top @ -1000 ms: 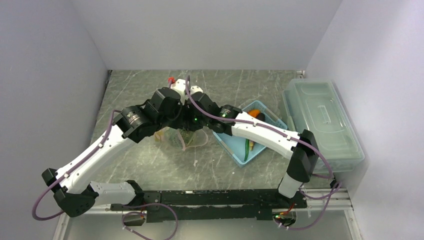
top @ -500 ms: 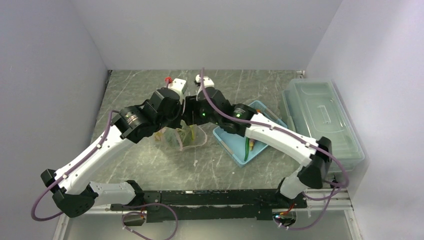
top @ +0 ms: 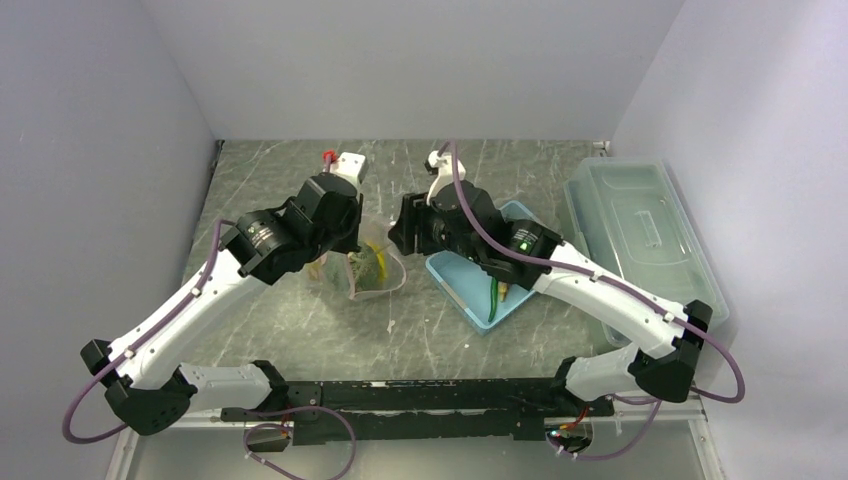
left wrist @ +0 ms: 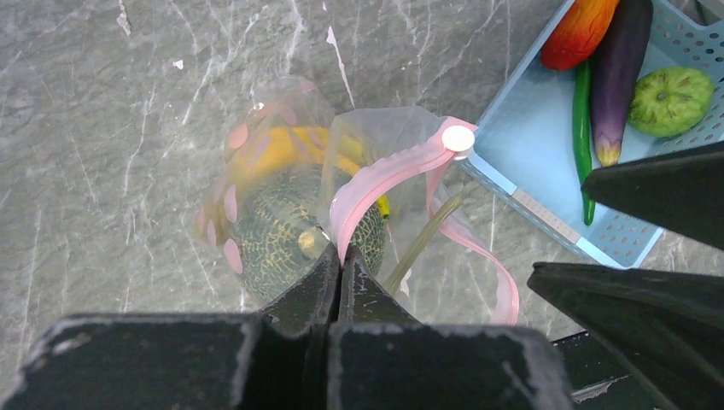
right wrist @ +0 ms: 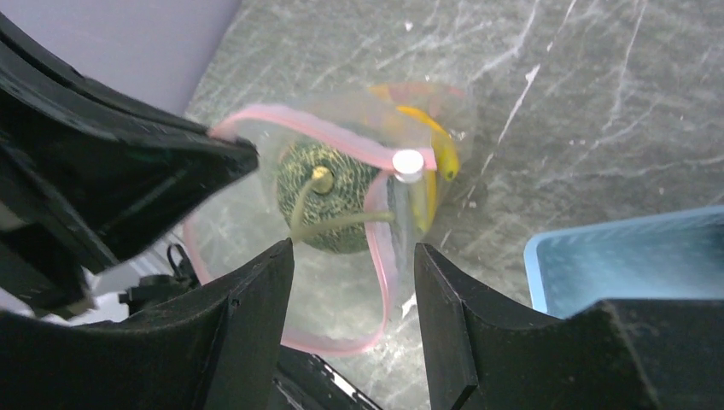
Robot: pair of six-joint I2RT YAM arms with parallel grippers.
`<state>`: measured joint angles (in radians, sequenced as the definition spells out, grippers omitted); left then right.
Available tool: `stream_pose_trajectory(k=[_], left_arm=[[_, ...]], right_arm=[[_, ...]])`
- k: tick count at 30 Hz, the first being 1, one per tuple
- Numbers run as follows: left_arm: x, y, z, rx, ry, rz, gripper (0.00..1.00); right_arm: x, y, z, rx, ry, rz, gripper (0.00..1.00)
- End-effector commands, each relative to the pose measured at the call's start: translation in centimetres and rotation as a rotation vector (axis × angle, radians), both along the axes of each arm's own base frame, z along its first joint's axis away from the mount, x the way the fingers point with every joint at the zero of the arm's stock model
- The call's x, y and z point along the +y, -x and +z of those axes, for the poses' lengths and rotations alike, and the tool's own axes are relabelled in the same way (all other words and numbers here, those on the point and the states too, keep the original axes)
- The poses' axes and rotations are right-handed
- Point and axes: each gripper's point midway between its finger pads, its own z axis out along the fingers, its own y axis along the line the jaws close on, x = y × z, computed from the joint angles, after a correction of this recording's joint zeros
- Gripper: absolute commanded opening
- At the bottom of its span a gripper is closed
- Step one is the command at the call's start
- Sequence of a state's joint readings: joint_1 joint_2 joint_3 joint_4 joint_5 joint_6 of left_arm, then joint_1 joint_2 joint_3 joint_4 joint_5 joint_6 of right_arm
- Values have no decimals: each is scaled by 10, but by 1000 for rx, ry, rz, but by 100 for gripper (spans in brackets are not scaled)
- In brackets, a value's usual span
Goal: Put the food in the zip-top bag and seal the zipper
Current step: Place the fake vegetable in the zipper food storage bag, then adjust the zipper food storage bag at the center of the board.
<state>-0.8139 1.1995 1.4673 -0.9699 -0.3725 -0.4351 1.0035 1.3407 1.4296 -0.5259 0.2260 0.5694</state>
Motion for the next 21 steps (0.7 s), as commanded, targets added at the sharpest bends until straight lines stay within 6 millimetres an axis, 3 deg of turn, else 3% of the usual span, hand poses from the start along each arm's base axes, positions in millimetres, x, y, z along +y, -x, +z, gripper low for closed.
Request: stream_pose_trajectory(k=[1,5,11,18,21], left_arm=[[1,-7,27,-67,77,40,0],[-2,-8,26,-59,86,33,0],[-2,-6,26,-53,93,29,0],[1,-3,27,-51,106,35,0],[5,-1,27,-51,106,40,0]], right_arm=[[-3,15,-15,49,5,42,57],[2,23,-43,107,40,80,57],[15,22,-60,133,57,106,56],[31,1,-79,117,173,100,53],[27,-15,-92,90,282,49,44]])
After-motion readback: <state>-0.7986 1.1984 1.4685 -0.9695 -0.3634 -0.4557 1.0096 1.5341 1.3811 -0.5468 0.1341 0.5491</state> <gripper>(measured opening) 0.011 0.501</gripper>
